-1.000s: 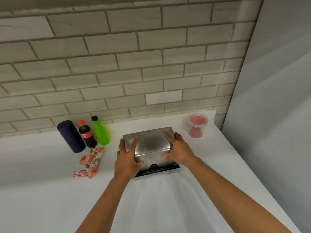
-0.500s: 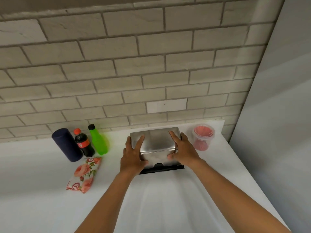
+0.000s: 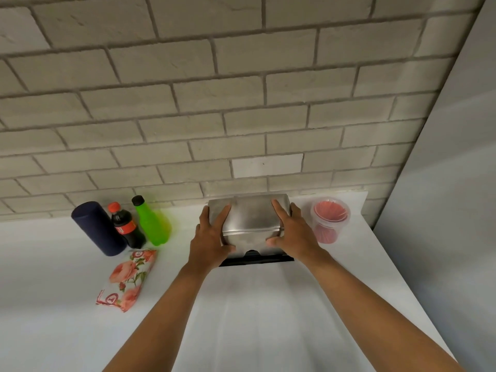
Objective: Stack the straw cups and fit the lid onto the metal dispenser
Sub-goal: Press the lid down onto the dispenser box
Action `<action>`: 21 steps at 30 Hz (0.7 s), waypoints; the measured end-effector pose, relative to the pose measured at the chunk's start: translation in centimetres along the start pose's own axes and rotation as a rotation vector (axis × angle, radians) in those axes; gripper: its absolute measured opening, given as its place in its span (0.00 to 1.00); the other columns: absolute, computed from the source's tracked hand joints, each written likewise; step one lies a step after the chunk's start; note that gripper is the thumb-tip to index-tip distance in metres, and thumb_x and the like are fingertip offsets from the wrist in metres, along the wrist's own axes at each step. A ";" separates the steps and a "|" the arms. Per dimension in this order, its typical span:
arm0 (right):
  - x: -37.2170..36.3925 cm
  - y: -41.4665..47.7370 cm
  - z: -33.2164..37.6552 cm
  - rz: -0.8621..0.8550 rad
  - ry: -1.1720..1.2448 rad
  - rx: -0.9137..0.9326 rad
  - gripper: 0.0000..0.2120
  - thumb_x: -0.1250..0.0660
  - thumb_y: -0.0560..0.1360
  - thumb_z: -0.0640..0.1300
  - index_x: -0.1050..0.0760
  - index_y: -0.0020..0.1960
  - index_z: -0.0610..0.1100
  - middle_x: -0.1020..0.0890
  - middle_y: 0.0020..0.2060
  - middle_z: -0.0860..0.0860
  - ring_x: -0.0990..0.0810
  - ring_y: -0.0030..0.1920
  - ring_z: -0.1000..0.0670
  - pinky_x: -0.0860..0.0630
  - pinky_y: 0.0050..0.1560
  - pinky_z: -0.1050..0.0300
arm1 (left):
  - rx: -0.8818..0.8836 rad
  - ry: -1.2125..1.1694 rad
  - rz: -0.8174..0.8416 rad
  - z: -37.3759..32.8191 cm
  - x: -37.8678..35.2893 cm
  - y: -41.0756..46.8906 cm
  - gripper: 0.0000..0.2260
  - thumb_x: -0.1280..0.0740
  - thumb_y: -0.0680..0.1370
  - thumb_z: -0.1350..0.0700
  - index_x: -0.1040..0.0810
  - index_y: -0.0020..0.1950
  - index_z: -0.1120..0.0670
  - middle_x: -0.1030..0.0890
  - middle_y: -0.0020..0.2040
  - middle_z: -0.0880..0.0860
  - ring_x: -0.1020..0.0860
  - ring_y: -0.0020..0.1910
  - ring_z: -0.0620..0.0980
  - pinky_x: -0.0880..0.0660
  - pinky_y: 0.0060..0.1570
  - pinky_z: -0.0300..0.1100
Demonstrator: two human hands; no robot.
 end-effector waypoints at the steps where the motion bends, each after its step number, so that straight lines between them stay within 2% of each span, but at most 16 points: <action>1: 0.0 0.1 0.0 -0.005 -0.006 0.000 0.54 0.22 0.70 0.54 0.54 0.84 0.64 0.52 0.84 0.39 0.39 0.80 0.38 0.30 0.70 0.47 | -0.004 -0.002 0.001 0.0 0.0 0.1 0.50 0.20 0.67 0.52 0.43 0.83 0.34 0.48 0.83 0.55 0.33 0.75 0.64 0.18 0.56 0.59; 17: -0.1 0.4 0.0 -0.008 -0.004 0.002 0.55 0.22 0.69 0.54 0.55 0.83 0.65 0.52 0.84 0.41 0.37 0.79 0.38 0.29 0.69 0.47 | -0.018 0.007 -0.008 0.2 0.0 0.5 0.51 0.19 0.67 0.53 0.43 0.83 0.35 0.46 0.83 0.56 0.32 0.75 0.65 0.18 0.56 0.60; 21: -0.2 0.2 0.1 -0.010 -0.005 0.007 0.55 0.22 0.70 0.54 0.55 0.83 0.65 0.52 0.83 0.41 0.37 0.79 0.38 0.29 0.69 0.46 | -0.016 0.031 -0.011 -0.1 0.1 0.1 0.51 0.19 0.69 0.53 0.44 0.84 0.37 0.48 0.84 0.57 0.35 0.76 0.66 0.20 0.58 0.60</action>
Point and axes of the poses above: each hand's wrist, its own y-axis towards the middle knuckle, its own x-axis out of the back of the hand, z = x × y, the point moved 3 cm from there along y, towards the middle knuckle
